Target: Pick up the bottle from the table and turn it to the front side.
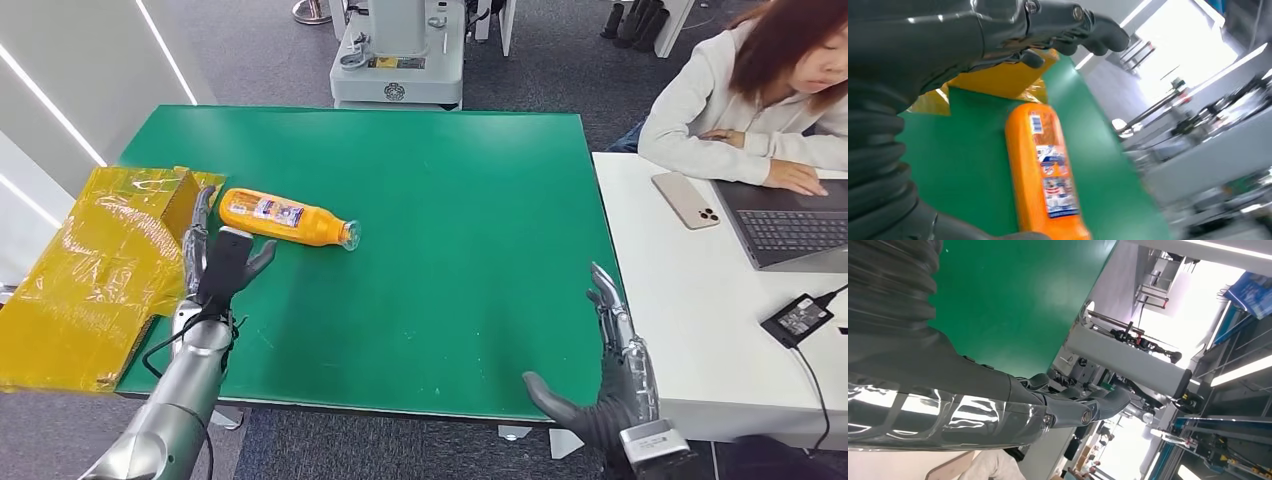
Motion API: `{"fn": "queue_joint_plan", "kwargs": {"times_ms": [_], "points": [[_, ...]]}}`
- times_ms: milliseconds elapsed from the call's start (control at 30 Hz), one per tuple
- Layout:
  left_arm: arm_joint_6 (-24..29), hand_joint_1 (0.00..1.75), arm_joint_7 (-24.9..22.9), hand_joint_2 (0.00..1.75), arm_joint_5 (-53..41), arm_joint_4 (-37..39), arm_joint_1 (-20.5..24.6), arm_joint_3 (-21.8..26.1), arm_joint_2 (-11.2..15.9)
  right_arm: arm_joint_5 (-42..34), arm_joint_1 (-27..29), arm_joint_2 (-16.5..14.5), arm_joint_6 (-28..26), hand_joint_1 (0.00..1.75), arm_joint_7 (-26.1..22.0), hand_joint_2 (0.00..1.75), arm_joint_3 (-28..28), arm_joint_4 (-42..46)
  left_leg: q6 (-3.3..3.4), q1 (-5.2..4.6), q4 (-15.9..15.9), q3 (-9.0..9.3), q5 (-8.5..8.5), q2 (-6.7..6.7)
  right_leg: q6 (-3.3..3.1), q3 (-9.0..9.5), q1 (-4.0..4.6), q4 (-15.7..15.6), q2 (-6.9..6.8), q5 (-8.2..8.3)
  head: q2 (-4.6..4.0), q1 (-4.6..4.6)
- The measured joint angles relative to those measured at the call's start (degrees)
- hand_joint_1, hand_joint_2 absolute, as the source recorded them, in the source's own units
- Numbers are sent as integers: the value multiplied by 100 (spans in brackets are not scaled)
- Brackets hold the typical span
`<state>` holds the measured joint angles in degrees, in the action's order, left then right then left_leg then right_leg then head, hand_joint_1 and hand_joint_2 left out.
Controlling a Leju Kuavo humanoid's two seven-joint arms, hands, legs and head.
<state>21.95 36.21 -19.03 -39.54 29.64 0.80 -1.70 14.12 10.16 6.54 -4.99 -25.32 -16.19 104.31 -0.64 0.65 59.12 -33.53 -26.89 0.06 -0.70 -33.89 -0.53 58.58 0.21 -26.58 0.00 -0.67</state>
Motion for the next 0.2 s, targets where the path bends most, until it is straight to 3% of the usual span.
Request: {"fn": "queue_joint_plan", "kwargs": {"times_ms": [200], "points": [[-100,0,59,175,1251,-1632,-656,-341,-251,-128,-226,-58,0,0,-54,175,-57,-211,0,0,1,-2,0,-5,1,-1,0,-2,-8,0,0,0]]}}
